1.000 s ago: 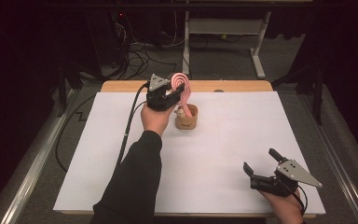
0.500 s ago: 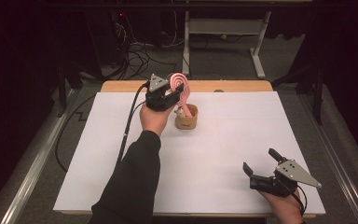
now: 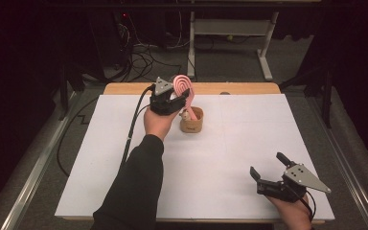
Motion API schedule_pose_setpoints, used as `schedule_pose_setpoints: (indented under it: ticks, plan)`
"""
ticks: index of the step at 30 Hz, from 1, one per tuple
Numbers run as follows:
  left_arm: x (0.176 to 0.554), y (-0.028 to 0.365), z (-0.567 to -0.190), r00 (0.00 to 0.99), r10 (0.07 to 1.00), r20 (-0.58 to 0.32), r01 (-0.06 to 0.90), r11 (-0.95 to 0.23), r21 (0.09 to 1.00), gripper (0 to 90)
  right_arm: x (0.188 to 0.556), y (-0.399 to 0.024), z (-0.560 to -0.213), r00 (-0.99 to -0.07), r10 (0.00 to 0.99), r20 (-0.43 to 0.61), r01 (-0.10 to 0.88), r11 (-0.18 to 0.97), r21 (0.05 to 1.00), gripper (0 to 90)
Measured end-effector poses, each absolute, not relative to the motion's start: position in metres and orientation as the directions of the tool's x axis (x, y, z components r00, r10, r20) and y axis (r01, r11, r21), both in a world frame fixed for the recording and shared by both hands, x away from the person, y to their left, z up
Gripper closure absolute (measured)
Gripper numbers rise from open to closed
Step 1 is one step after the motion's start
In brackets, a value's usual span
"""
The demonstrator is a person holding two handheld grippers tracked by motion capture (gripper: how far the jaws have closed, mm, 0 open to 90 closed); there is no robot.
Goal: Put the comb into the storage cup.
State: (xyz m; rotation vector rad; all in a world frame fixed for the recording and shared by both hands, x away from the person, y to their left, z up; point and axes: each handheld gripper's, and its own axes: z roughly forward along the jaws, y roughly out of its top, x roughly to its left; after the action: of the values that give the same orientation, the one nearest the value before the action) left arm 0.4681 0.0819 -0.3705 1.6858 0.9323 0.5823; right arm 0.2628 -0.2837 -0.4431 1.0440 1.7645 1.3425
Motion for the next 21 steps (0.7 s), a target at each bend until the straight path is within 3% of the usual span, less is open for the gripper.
schedule_pose_setpoints:
  ticks: [2,8,9,21]
  plan:
    - [0.4685,0.0819,-0.3715,0.566,0.821,-0.070,0.298,-0.125,0.946,43.0,0.2627,-0.2835,-0.4430,-0.451,0.891,-0.048,0.194,0.150,0.969,0.0]
    - [0.4700,0.0828,-0.3729,0.563,0.823,-0.072,0.300,-0.123,0.946,42.4,0.2629,-0.2835,-0.4431,-0.451,0.891,-0.048,0.194,0.151,0.969,0.0]
    - [0.4706,0.0827,-0.3734,0.561,0.824,-0.076,0.306,-0.122,0.944,38.1,0.2628,-0.2835,-0.4430,-0.450,0.891,-0.049,0.194,0.151,0.969,0.0]
    - [0.4711,0.0914,-0.3791,0.551,0.824,-0.132,0.335,-0.074,0.939,25.6,0.2622,-0.2828,-0.4428,-0.451,0.891,-0.050,0.193,0.152,0.969,0.0]
